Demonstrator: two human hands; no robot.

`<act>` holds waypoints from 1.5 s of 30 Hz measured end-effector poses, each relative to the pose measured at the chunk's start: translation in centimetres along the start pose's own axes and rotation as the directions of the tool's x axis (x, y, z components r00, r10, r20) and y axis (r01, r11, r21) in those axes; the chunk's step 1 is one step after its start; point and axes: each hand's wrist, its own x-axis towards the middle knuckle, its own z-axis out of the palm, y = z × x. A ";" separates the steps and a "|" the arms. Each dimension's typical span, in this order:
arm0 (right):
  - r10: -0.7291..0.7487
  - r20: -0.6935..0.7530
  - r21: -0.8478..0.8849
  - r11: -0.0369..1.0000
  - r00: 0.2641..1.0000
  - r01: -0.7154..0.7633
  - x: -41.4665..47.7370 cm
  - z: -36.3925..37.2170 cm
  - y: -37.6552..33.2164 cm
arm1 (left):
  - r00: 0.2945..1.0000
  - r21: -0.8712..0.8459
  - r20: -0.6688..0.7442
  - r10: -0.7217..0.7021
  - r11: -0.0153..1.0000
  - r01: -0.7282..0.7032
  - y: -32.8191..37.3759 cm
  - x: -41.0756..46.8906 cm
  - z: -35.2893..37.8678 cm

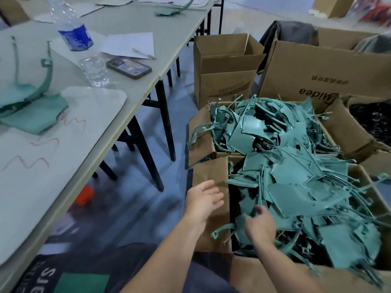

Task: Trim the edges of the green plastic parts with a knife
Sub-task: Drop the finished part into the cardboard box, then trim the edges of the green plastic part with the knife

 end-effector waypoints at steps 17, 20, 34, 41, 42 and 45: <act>-0.773 0.347 0.809 0.533 0.531 0.248 -26.4 4.5 -30.9 | 0.514 0.351 -0.573 0.638 0.758 -0.549 16.9 -11.5 -17.0; -0.858 0.358 0.839 0.469 0.367 0.278 -33.3 5.8 -34.2 | 0.326 0.463 -0.637 0.699 0.684 -0.563 19.1 -15.9 -22.9; -0.786 0.467 0.678 0.024 -0.405 0.735 -56.7 21.2 -35.5 | -0.151 0.487 -0.858 0.491 0.871 0.061 9.5 -30.6 -50.0; -0.708 0.536 0.449 -0.223 -0.461 0.865 -60.4 28.8 -40.4 | -0.179 0.357 -0.911 0.373 0.927 0.116 6.9 -30.9 -58.6; -0.713 0.544 0.424 -0.222 -0.443 0.878 -60.8 29.7 -41.2 | -0.168 0.359 -0.909 0.381 0.921 0.149 6.4 -30.3 -59.4; -0.677 0.617 0.288 -0.281 -0.402 0.915 -61.6 31.9 -42.8 | -0.022 0.393 -0.913 0.408 0.892 0.223 5.0 -28.7 -61.0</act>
